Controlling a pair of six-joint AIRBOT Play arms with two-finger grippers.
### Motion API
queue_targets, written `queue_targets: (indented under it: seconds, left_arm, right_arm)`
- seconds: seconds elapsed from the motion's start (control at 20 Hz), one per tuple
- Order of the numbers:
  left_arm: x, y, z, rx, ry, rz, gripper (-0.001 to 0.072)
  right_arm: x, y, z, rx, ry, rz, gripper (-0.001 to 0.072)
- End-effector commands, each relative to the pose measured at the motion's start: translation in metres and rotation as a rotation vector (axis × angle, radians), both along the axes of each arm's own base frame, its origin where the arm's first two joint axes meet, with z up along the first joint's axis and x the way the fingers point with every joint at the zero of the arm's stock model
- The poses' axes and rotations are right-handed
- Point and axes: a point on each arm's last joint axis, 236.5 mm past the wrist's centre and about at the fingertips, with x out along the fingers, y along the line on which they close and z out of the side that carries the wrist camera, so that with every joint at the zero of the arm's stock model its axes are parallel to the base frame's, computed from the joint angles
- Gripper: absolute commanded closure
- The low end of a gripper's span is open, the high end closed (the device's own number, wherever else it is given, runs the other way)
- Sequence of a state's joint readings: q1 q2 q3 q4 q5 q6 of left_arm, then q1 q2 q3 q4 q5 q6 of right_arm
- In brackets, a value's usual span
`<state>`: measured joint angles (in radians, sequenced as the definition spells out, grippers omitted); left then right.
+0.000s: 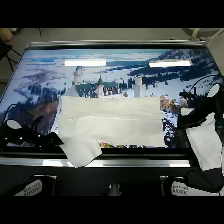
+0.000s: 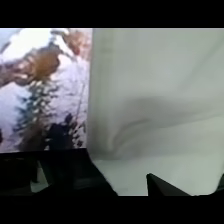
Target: Fold the shirts.
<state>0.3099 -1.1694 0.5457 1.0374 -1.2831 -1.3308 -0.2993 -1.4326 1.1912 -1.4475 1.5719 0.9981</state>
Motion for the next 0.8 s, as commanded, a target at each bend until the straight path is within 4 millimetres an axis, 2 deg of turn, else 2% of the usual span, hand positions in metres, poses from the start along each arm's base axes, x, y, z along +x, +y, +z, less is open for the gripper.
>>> queue_targets:
  seconds: [0.0,0.1,0.15,0.3,0.35,0.4,0.45,0.65,0.75]
  left_arm:
    - [-0.015,-0.021,-0.012,-0.042,-0.016,0.029,0.0188]
    - [-0.017,-0.027,-0.014,-0.033,-0.015,0.003,0.0188]
    - [-0.016,-0.030,-0.016,-0.023,-0.015,0.004,0.0226]
    - [-0.015,-0.033,-0.017,-0.012,-0.015,0.000,0.0627]
    - [-0.015,-0.032,-0.017,-0.009,-0.018,-0.004,0.0681]
    - [-0.015,-0.032,-0.018,-0.006,-0.018,-0.006,0.0681]
    - [-0.015,-0.032,-0.018,-0.007,-0.023,-0.015,0.0681]
    - [-0.017,-0.033,-0.017,-0.011,-0.021,-0.022,0.0681]
    - [-0.016,-0.033,-0.016,-0.011,-0.026,-0.025,0.0681]
  right_arm:
    - [-0.009,0.002,-0.006,0.005,0.012,0.003,0.0328]
    - [-0.011,0.002,-0.007,0.008,0.018,0.003,0.0327]
    - [-0.014,0.004,-0.008,0.012,0.029,0.003,0.0327]
    - [-0.029,0.031,-0.018,0.106,0.021,-0.012,0.0324]
    - [-0.034,0.042,-0.023,0.142,0.004,-0.018,0.0305]
    - [-0.039,0.050,-0.028,0.166,-0.005,-0.025,0.0231]
    - [-0.046,0.057,-0.036,0.187,-0.002,-0.030,0.0188]
    - [-0.056,0.075,-0.056,0.246,0.001,-0.069,0.0184]
    - [-0.062,0.075,-0.064,0.238,0.006,-0.078,0.0184]
